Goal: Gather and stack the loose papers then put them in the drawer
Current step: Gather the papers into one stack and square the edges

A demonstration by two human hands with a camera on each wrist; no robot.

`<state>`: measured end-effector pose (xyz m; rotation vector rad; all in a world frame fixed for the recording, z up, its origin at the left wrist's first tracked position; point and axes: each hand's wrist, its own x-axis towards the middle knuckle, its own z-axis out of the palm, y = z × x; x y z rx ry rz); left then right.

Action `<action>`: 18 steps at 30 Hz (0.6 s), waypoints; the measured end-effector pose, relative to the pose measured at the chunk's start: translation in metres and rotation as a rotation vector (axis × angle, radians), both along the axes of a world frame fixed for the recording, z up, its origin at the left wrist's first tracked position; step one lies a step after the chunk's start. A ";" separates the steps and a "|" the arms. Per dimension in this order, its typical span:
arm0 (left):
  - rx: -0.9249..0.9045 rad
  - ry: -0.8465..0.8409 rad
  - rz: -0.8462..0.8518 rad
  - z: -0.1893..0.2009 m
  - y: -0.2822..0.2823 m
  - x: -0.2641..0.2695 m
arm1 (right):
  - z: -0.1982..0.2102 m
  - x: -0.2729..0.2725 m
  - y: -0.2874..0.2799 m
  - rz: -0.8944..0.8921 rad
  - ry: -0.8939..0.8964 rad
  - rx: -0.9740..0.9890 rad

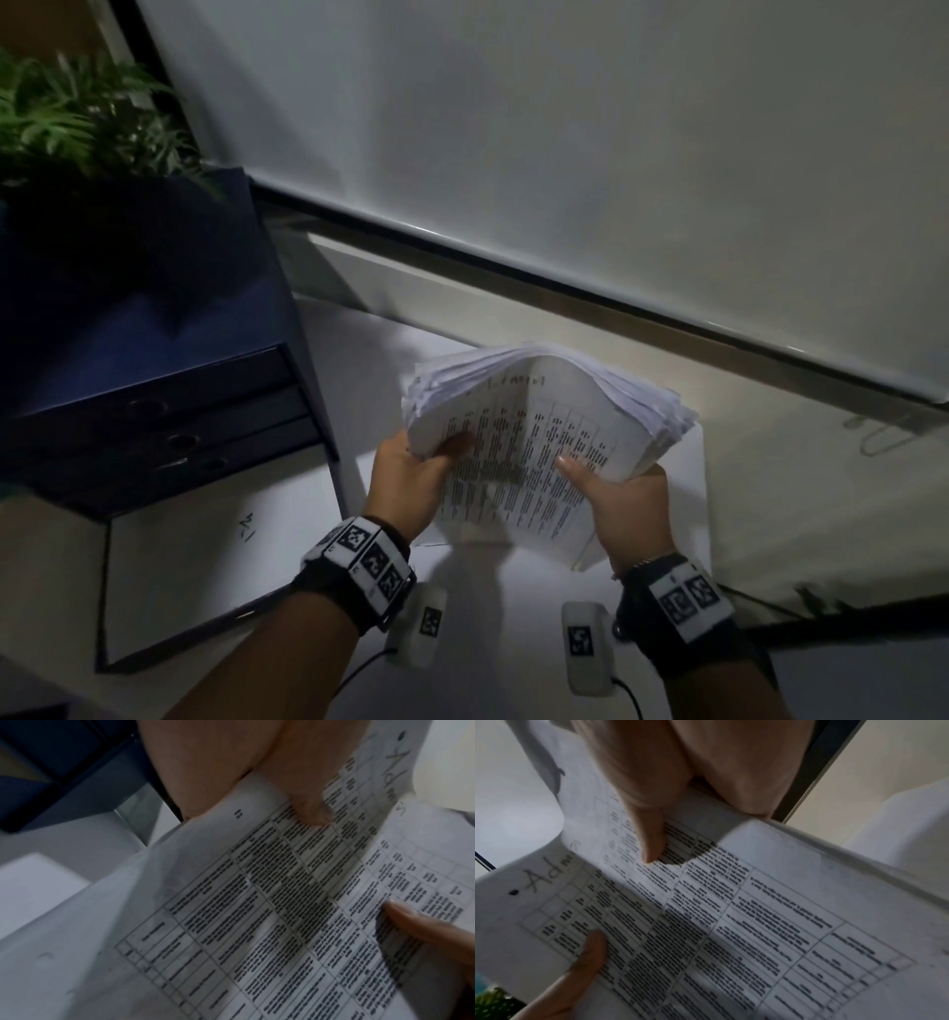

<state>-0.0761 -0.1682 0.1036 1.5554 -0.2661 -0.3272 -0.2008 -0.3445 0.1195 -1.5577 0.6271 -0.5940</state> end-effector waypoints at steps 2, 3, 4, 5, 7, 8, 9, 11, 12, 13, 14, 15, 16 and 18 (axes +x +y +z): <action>-0.042 0.013 0.022 0.003 0.002 0.002 | 0.003 0.000 -0.001 -0.003 -0.041 -0.013; -0.065 0.023 0.019 0.002 0.004 0.002 | 0.001 0.000 -0.001 0.000 -0.041 -0.021; -0.070 0.036 0.002 -0.001 0.005 0.002 | -0.004 -0.001 0.000 0.006 -0.019 -0.025; -0.052 0.048 -0.012 -0.005 0.007 0.002 | -0.010 -0.002 0.000 0.012 0.023 -0.026; 0.021 0.057 -0.022 -0.013 0.007 0.001 | -0.024 -0.003 0.001 0.019 0.110 -0.008; 0.050 0.045 -0.020 -0.015 0.005 0.001 | -0.029 -0.004 0.001 0.018 0.133 -0.003; 0.076 0.036 -0.008 -0.015 0.003 0.003 | -0.031 -0.005 0.001 0.014 0.142 -0.004; 0.103 0.032 0.019 -0.012 -0.001 0.007 | -0.029 -0.005 0.001 -0.003 0.134 -0.008; 0.103 0.027 0.029 -0.009 -0.001 0.009 | -0.027 -0.005 0.001 -0.007 0.136 -0.013; 0.099 0.020 0.039 -0.005 -0.002 0.011 | -0.024 -0.005 0.000 -0.010 0.142 -0.024; 0.090 0.016 0.039 0.000 -0.002 0.013 | -0.021 -0.005 -0.001 -0.012 0.145 -0.035; 0.081 0.012 0.036 0.005 -0.001 0.014 | -0.017 -0.005 -0.001 -0.013 0.149 -0.042; 0.075 0.005 0.026 0.010 0.000 0.015 | -0.013 -0.005 -0.001 -0.019 0.149 -0.039; 0.081 -0.012 -0.003 0.021 0.001 0.016 | -0.002 -0.004 0.000 -0.046 0.143 -0.039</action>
